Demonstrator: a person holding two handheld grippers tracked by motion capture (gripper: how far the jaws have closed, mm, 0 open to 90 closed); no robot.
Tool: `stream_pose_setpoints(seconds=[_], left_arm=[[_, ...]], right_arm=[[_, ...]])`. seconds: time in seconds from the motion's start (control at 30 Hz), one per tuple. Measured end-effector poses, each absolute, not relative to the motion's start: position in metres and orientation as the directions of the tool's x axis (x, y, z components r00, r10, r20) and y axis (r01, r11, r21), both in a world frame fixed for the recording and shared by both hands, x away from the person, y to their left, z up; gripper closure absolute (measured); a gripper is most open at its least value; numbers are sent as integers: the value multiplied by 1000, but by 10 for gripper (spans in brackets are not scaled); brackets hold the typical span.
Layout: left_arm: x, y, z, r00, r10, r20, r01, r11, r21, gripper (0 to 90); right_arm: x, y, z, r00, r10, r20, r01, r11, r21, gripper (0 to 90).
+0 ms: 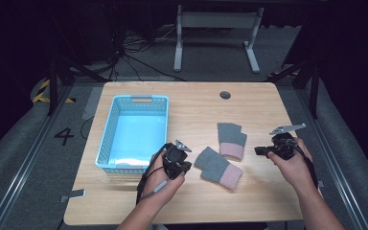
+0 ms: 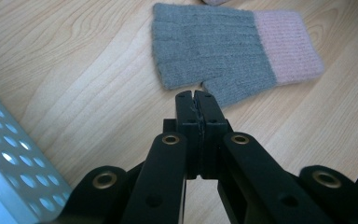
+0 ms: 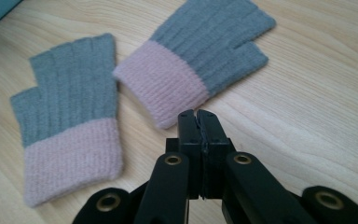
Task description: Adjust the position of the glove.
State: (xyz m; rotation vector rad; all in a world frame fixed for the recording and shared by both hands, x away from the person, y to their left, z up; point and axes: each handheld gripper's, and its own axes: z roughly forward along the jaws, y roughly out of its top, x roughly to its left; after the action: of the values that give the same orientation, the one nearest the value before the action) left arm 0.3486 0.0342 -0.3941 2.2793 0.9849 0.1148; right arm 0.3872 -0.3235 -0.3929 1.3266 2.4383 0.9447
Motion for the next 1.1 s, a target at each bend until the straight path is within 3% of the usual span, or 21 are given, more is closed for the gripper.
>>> stream_pose_setpoints(seconds=[0.4, 0.57, 1.1], left_arm=[[351, 7, -405, 771, 616, -159, 581, -579, 572, 895], [353, -11, -413, 784, 603, -150, 561, -584, 586, 882], [356, -33, -443, 802, 578, -151, 573, -673, 467, 899]], right_arm=[[370, -303, -395, -635, 761, 132, 662, 447, 602, 900], [361, -277, -404, -696, 704, 139, 640, 522, 563, 900], [358, -252, -430, -730, 661, 175, 647, 586, 488, 899]])
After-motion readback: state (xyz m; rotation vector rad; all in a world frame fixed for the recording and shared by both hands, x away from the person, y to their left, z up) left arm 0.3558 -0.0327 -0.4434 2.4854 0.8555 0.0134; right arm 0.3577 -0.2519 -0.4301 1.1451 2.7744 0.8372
